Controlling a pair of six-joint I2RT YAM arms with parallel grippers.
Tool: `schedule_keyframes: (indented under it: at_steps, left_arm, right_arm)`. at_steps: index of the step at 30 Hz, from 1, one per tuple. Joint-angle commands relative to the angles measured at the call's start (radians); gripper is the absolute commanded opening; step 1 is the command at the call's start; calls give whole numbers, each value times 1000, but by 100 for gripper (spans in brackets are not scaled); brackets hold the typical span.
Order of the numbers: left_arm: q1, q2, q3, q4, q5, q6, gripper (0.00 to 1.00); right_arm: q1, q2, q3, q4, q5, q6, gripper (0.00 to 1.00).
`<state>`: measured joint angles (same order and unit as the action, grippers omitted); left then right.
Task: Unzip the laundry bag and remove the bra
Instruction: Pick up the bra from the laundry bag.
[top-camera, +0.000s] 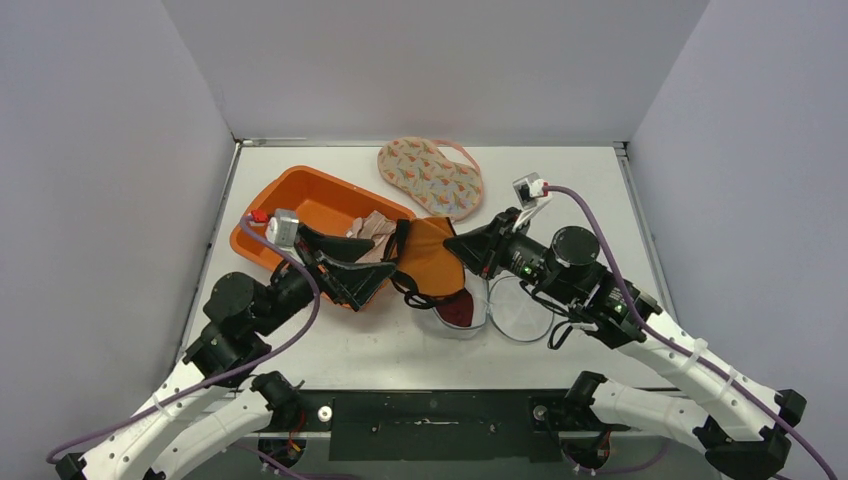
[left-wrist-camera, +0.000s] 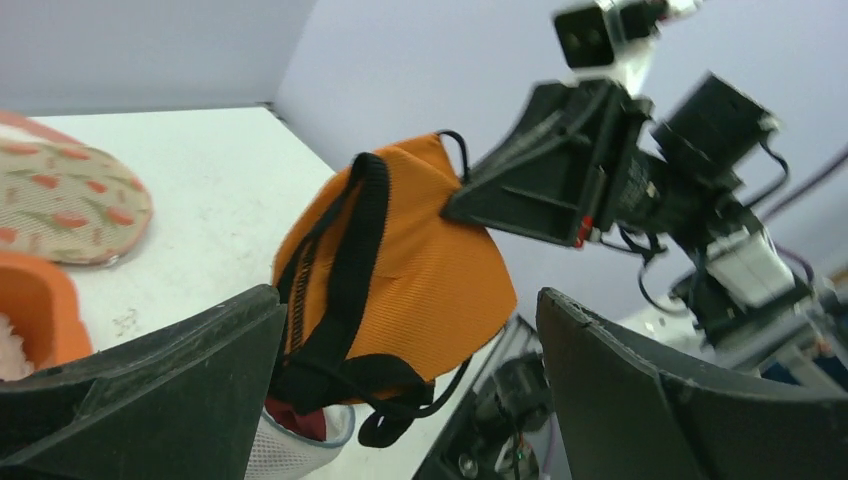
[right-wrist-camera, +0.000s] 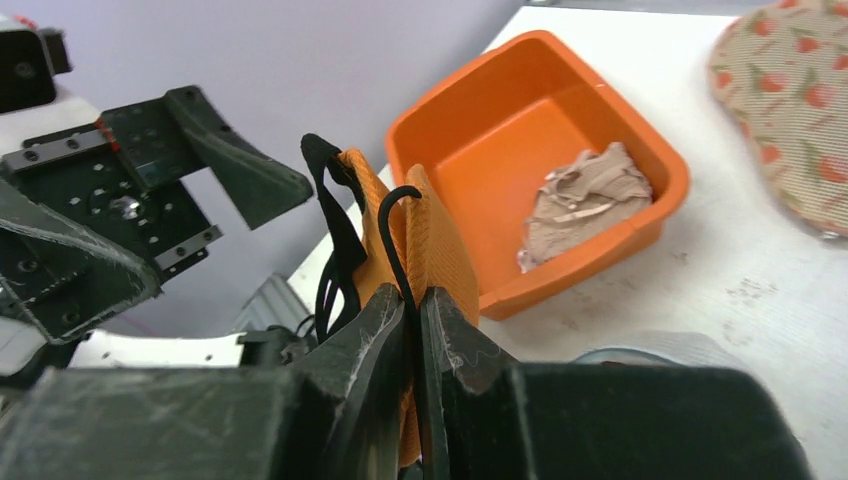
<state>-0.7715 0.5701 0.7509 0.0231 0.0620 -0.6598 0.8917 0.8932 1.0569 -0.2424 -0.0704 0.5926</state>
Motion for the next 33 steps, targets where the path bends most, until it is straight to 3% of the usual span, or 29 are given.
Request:
schedule_keyframes:
  at_steps: [1, 4, 12, 23, 27, 33]
  left_arm:
    - [24, 50, 91, 59, 320, 140, 96]
    - [29, 70, 136, -16, 355, 194, 96]
    - [43, 107, 152, -14, 479, 200, 96]
    - [80, 34, 228, -151, 399, 249, 96]
    - [80, 30, 218, -131, 427, 233, 96]
    - [80, 70, 173, 45, 624, 132, 96]
  right_arm:
    - [-21, -14, 12, 141, -176, 25, 5]
    - [-28, -32, -7, 164, -235, 17, 5]
    - [-33, -65, -58, 250, -337, 18, 5]
    - [-34, -106, -26, 247, -376, -30, 5]
    - [-34, -110, -16, 250, -397, -34, 5]
    - [-34, -103, -41, 308, -415, -10, 5]
